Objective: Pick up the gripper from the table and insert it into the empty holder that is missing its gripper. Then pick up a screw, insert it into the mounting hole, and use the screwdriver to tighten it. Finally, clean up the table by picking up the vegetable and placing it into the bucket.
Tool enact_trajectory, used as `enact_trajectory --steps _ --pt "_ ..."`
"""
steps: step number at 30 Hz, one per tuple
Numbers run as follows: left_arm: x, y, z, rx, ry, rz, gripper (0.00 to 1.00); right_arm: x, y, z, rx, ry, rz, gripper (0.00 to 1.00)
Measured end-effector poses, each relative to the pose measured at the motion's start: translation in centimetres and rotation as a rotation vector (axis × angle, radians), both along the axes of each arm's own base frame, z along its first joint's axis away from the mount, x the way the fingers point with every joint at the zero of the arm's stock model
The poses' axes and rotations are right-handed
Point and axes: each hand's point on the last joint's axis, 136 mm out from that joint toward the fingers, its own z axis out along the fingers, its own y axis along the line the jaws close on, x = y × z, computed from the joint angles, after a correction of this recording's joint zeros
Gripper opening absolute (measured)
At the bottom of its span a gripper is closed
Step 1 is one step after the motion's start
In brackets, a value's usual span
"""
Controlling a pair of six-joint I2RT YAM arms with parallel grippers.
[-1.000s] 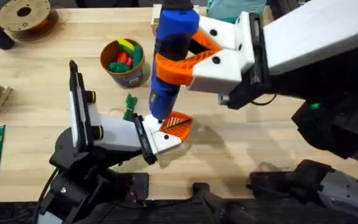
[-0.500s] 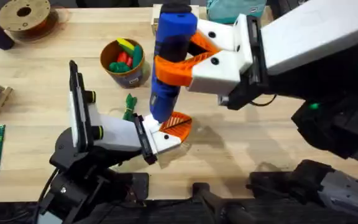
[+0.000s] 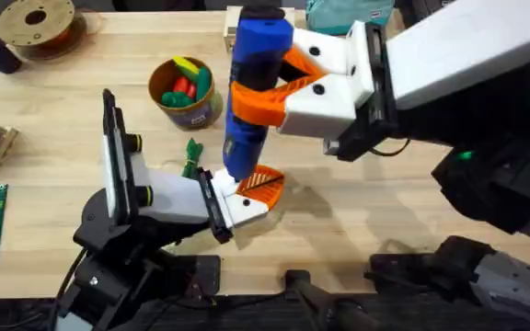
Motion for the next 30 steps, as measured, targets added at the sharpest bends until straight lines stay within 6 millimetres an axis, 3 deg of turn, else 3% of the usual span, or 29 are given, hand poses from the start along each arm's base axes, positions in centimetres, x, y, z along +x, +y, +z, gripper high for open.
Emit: enact_trajectory --steps 26,30 --pt "-0.06 -0.02 -0.01 0.000 0.002 -0.003 0.004 0.44 -0.18 -0.74 -0.028 0.049 -0.022 0.030" --pt "-0.05 -0.02 0.00 0.000 0.001 -0.003 0.004 0.23 -0.36 0.19 0.010 0.015 -0.017 0.030"
